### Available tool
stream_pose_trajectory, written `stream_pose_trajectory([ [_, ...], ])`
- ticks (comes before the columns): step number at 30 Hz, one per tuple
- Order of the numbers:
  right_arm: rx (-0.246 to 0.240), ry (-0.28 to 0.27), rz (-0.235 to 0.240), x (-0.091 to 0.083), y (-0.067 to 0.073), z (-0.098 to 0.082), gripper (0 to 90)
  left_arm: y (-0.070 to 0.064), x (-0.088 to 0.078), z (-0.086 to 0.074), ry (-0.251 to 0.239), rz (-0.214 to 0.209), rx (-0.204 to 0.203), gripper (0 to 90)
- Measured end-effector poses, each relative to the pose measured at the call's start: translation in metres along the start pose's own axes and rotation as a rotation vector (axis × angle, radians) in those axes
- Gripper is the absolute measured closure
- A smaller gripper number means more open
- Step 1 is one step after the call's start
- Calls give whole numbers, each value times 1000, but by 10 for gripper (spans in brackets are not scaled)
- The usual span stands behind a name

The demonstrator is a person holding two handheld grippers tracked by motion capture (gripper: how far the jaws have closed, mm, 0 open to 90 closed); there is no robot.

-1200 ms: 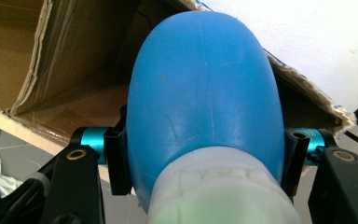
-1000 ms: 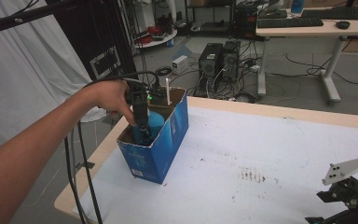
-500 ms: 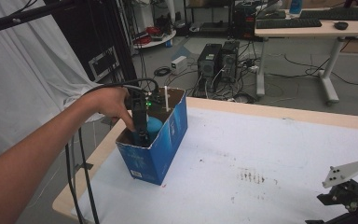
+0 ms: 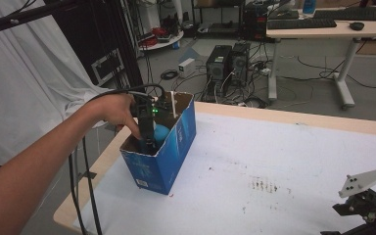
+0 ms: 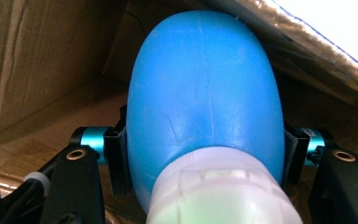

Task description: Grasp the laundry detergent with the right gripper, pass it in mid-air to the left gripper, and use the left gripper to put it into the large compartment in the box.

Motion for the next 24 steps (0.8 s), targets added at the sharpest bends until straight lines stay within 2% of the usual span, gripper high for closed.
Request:
stream_pose_trajectory([
  [15, 0, 0, -6, 0, 1, -1, 221, 1, 1, 0, -10, -11, 0, 378],
  [20, 0, -1, -4, 0, 2, -1, 221, 2, 1, 0, -4, -17, -24, 376],
  [24, 2, -2, -3, 0, 2, -2, 221, 2, 1, 0, -4, -18, -21, 374],
])
Point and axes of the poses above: each handheld gripper's, and its own axes: x roughly forward along the jaws, z roughly out of its top, y roughly to its left, the point moved 9 cm from there along x, roughly forward along the jaws, and after that the axes turned 12 degrees about -x, right-handed, at the moved point
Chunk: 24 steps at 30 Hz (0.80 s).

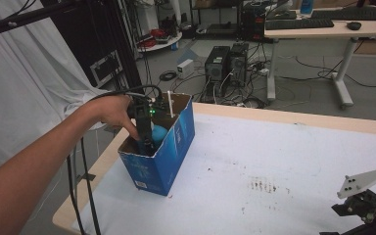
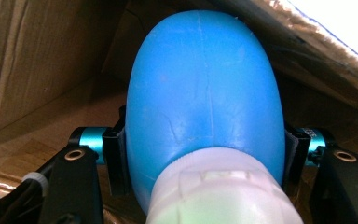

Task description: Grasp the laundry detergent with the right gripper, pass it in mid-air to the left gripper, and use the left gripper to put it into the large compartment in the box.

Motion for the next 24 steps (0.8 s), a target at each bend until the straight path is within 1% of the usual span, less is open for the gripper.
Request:
stream_pose_trajectory([
  [2, -1, -1, 1, 0, 0, 0, 221, 0, 0, 0, 2, -3, -2, 373],
  [4, -2, -1, 1, 0, 0, 0, 221, -1, 0, 0, 0, -15, -11, 366],
  [8, -1, -1, 1, 0, 1, 0, 221, -2, 0, 0, 0, -21, -9, 339],
  [14, -6, -2, 4, 0, 1, 0, 221, -1, 0, -1, 2, -18, -1, 338],
  [16, -3, 0, 3, 0, 2, 0, 221, 0, 1, -2, 8, -12, -6, 286],
  [20, -8, -2, 5, 1, 2, 0, 221, 1, 1, -3, 7, -7, -7, 286],
  [24, -12, -3, 6, 1, 2, 0, 222, 0, -3, -3, -9, -14, -13, 286],
])
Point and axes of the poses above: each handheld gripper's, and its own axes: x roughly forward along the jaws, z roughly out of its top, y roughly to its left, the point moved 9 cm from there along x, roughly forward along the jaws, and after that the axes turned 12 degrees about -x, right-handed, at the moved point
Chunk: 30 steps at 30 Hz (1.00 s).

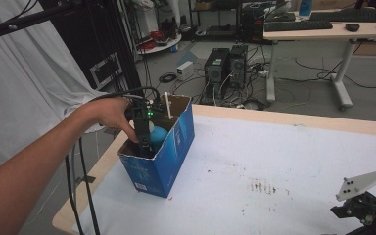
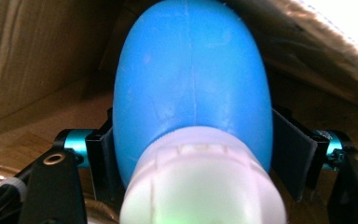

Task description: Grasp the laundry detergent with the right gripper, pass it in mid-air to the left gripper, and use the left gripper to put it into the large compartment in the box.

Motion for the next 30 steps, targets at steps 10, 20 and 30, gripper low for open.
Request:
stream_pose_trajectory([
  [10, -6, -5, 0, -1, 1, 1, 222, 0, -14, 0, -6, 8, -3, 250],
  [20, -12, -12, -2, -4, 1, 3, 222, -7, -41, 5, -11, 26, 12, 193],
  [30, -19, -18, -12, -10, 1, 6, 221, -18, -74, 13, -30, 58, 35, 121],
])
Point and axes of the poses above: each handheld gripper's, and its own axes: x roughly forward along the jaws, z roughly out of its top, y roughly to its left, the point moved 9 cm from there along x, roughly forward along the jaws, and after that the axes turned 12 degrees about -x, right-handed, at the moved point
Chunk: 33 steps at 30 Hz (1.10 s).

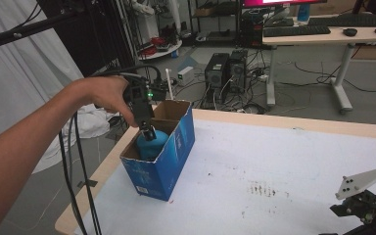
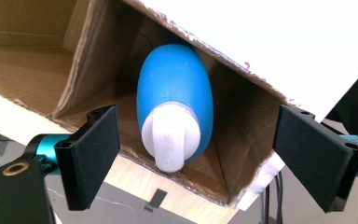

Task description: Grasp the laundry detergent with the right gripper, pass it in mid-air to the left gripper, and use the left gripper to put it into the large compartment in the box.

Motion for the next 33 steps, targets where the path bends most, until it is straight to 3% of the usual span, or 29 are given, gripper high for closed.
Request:
stream_pose_trajectory([
  [10, -12, 4, -10, -9, 0, 3, 221, -23, -19, 20, -26, -7, 57, 50],
  [15, -22, 13, -18, -15, 0, 6, 221, -42, -27, 37, -31, -6, 114, 50],
  [23, -44, 29, -33, -28, 1, 16, 221, -78, -32, 66, -45, -5, 246, 50],
  [28, -59, 42, -47, -37, 0, 22, 221, -96, -26, 80, -34, -14, 315, 50],
  [33, -68, 50, -52, -41, 1, 25, 221, -104, -19, 89, -22, -16, 354, 50],
])
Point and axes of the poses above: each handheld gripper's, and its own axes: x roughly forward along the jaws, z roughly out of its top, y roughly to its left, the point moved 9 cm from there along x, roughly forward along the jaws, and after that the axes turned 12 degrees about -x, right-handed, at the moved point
